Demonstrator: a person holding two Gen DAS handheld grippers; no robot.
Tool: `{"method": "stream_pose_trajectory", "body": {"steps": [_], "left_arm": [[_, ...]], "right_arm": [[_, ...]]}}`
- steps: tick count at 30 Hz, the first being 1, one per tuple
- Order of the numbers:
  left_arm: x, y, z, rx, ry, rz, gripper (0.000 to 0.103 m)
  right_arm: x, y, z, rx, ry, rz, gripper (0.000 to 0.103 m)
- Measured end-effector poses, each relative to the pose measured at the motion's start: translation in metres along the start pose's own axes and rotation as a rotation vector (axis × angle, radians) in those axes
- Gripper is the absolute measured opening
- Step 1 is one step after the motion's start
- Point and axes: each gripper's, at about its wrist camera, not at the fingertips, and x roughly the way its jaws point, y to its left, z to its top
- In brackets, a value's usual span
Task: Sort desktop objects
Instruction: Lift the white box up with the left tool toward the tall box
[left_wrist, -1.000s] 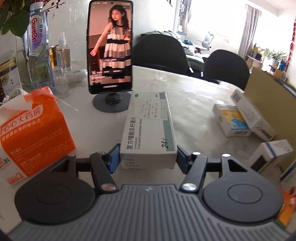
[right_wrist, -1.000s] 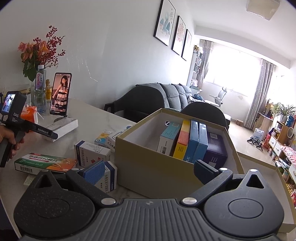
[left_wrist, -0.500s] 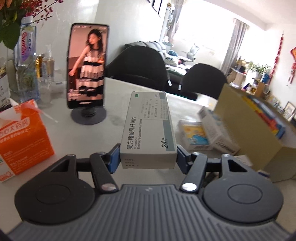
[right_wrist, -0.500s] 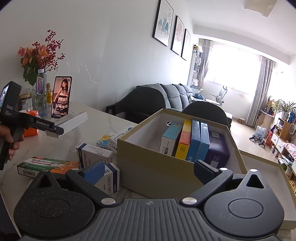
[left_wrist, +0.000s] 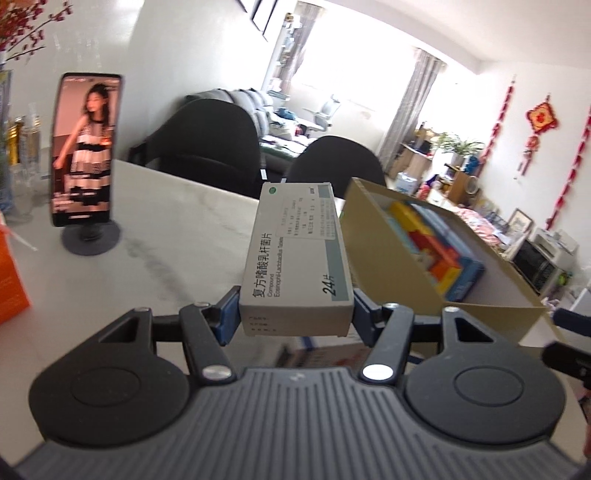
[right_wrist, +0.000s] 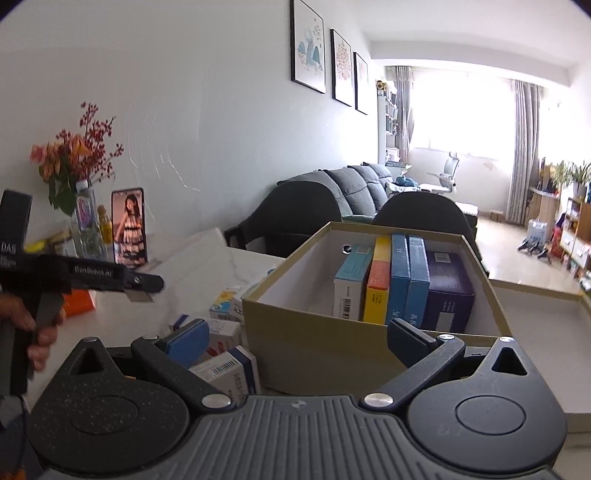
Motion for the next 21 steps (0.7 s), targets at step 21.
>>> {"method": "stream_pose_trajectory", "body": {"steps": [21], "left_arm": [[0.002,-0.083,-0.011,0.13,0.047,-0.27,0.059]], "right_arm": [[0.009,-0.069,0.003,0.586,0.002,0.336,0.102]]}}
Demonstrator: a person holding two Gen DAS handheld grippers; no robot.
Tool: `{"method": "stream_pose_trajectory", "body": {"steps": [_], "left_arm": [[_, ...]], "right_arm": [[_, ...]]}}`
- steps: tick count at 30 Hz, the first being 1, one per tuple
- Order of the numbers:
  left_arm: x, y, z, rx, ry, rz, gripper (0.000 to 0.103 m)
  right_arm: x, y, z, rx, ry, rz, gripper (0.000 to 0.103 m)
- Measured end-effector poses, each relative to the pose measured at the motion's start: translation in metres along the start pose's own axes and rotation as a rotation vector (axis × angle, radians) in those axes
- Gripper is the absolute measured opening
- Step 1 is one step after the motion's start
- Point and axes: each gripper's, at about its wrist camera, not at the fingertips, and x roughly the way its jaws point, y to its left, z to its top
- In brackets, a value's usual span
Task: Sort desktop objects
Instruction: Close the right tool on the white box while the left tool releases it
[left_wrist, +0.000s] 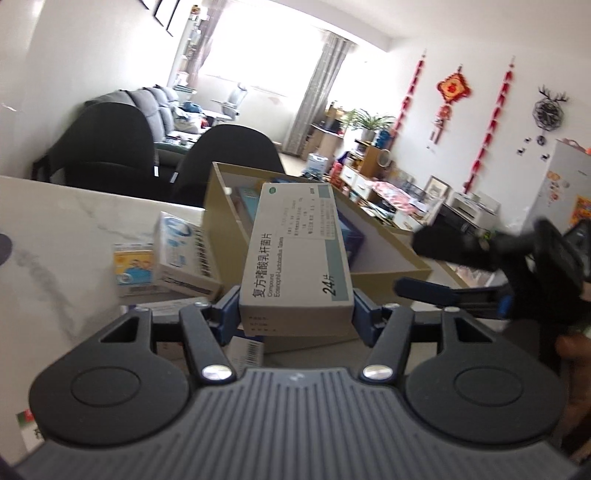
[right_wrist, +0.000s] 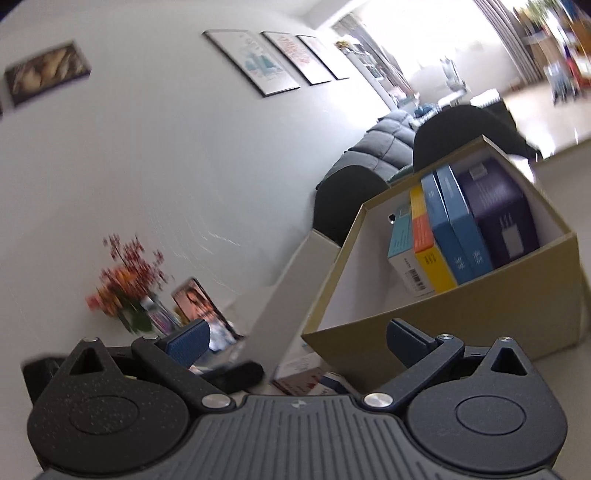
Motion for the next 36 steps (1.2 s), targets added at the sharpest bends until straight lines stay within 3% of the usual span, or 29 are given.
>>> {"method": "stream_pose_trajectory", "body": {"steps": [4,10,13,17,18,25,29,36], "left_arm": [[0.006,-0.007,0.0,0.01,0.008,-0.039,0.059],[0.011,-0.014,-0.001,0.013,0.013,-0.076,0.059],[0.014,-0.018,-0.002,0.017,0.017,-0.087,0.059],[0.019,-0.019,-0.001,0.025,0.018,-0.077,0.06],[0.019,-0.019,-0.001,0.025,0.018,-0.074,0.06],[0.026,-0.011,0.004,0.042,0.032,-0.057,0.061],[0.021,-0.005,0.006,0.035,0.019,-0.04,0.074],[0.011,0.006,0.007,0.004,0.003,-0.023,0.077]], "right_arm": [[-0.002,-0.018,0.006,0.124,0.008,0.067,0.097],[0.0,-0.033,0.007,0.215,0.022,0.083,0.082],[0.003,-0.037,0.006,0.242,0.033,0.09,0.071],[0.008,-0.04,0.007,0.272,0.046,0.096,0.044],[0.009,-0.041,0.007,0.28,0.05,0.097,0.042],[0.02,-0.04,0.013,0.294,0.056,0.079,0.036],[0.032,-0.032,0.025,0.251,0.078,0.029,0.032],[0.05,-0.022,0.055,0.18,0.091,-0.024,0.032]]}}
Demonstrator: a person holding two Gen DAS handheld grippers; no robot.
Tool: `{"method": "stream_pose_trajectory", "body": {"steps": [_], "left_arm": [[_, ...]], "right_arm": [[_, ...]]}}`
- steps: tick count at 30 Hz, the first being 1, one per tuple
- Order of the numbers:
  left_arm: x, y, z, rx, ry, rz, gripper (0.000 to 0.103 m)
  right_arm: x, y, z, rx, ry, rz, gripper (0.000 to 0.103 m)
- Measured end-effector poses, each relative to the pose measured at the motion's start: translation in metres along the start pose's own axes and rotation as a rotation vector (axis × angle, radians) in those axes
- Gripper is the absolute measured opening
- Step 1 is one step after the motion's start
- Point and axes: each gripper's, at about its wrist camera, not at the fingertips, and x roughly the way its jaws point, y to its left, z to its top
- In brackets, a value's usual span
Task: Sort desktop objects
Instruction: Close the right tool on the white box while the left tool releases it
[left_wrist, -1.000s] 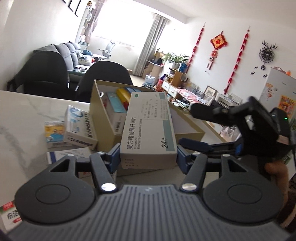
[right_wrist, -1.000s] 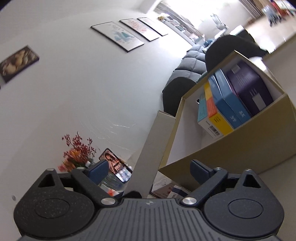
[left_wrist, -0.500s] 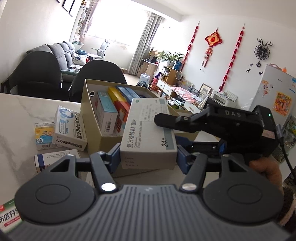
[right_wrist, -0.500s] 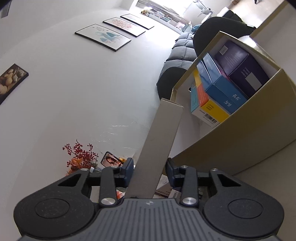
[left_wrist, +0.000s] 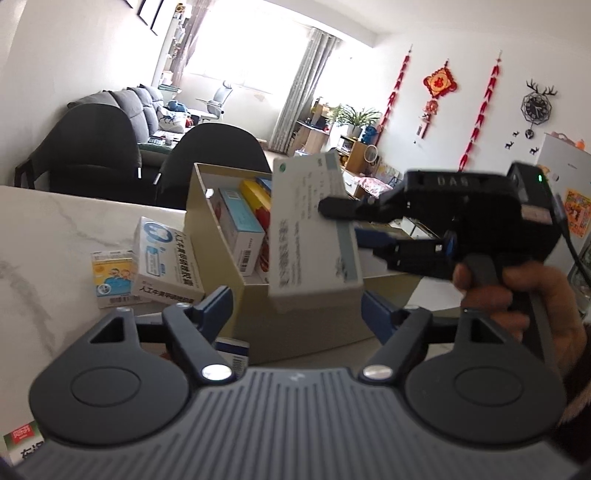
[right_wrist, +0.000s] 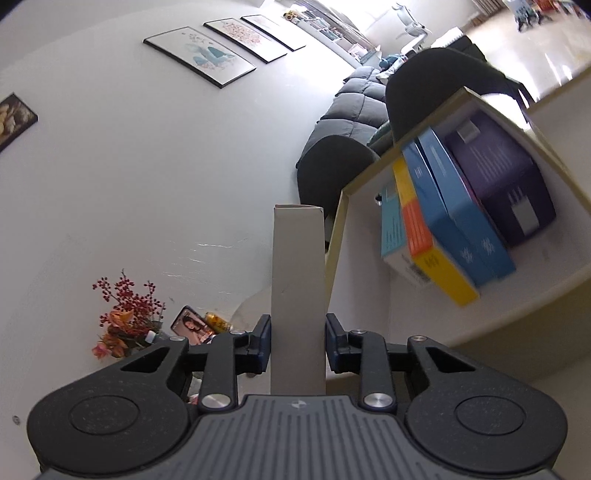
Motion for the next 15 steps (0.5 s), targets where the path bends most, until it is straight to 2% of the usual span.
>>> {"method": "stream_pose_trajectory", "body": {"steps": [9,15], "left_arm": [[-0.01,0.017,0.0,-0.051,-0.013,0.035,0.081],[-0.013,0.028,0.0,-0.082,-0.016,0.055,0.081]], "right_arm": [[0.035,0.013,0.042,-0.074,0.016,-0.12,0.032],[0.067,0.012,0.056,-0.082,0.04,-0.197,0.032]]}}
